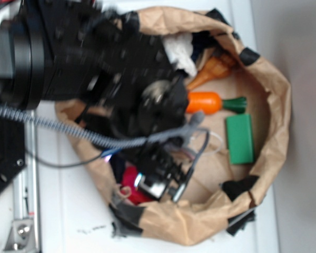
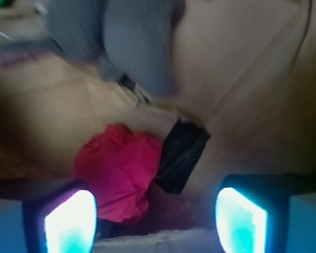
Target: Grab the red paper.
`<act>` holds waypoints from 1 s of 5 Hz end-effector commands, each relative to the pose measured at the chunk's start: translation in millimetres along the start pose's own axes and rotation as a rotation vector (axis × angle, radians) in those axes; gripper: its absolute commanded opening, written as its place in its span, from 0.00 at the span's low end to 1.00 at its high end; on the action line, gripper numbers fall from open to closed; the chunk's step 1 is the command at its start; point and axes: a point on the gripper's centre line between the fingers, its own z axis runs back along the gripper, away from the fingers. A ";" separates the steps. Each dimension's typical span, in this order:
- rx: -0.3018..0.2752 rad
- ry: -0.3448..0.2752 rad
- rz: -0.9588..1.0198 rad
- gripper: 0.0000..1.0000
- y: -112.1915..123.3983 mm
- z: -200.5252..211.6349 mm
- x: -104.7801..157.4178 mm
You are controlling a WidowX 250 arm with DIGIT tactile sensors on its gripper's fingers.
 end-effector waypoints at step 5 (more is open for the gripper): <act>-0.083 0.078 -0.100 0.00 -26.3 -17.3 21.4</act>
